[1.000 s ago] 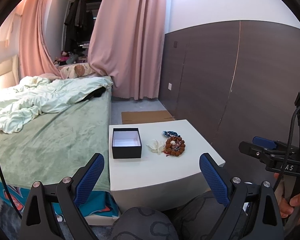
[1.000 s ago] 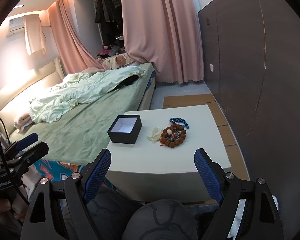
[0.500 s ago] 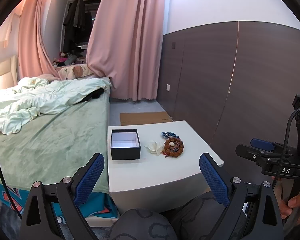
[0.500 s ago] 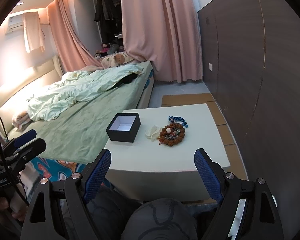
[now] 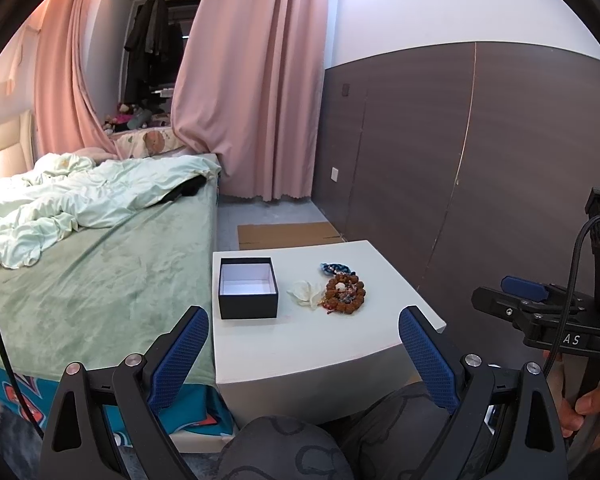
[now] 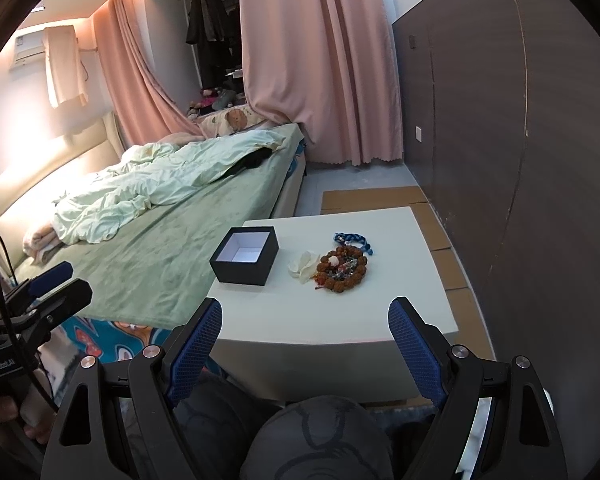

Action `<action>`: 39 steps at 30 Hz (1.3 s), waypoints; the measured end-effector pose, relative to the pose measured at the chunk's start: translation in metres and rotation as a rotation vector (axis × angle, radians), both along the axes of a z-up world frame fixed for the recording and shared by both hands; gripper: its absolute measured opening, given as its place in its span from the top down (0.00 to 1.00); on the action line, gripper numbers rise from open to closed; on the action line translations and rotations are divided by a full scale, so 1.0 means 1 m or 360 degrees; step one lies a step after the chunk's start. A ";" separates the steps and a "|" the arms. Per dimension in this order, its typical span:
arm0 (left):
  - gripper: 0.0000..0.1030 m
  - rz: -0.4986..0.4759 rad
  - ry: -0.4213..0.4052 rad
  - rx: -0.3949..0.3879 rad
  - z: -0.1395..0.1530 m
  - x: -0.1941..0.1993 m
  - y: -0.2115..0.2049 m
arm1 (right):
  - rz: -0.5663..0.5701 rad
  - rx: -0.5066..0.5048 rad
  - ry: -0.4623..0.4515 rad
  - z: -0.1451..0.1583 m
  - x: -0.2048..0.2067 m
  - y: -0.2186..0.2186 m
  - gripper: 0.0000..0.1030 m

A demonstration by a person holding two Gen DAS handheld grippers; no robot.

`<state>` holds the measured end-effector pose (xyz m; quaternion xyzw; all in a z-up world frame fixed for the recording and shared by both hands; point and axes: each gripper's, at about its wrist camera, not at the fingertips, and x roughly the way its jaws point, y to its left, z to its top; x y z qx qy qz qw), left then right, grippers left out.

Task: Organize jewelry
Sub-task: 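Move both tools toward the jewelry on the white table, then grasp white cloth with left tool while right tool grasps brown bead bracelet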

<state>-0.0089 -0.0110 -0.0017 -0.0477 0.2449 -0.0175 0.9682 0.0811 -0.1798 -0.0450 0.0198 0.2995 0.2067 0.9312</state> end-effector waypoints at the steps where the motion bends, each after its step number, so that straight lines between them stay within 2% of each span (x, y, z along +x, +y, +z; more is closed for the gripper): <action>1: 0.07 0.0001 -0.0001 0.0002 -0.001 0.001 -0.001 | -0.0001 0.0001 -0.0001 0.000 0.000 -0.001 0.17; 11: 0.07 -0.0036 0.0005 -0.0028 -0.003 0.004 0.003 | -0.0052 0.0016 0.0028 0.001 0.005 -0.002 0.17; 17: 0.07 -0.0052 0.0063 -0.0030 -0.008 0.025 0.006 | -0.0091 0.0038 0.0042 -0.005 0.014 -0.006 0.17; 34: 0.07 -0.0119 0.0200 -0.0051 -0.033 0.102 -0.005 | -0.0127 0.0115 0.0223 -0.037 0.088 -0.022 0.17; 39: 0.13 -0.0148 0.0272 -0.0065 -0.046 0.132 -0.011 | -0.0130 0.0128 0.0297 -0.053 0.118 -0.029 0.17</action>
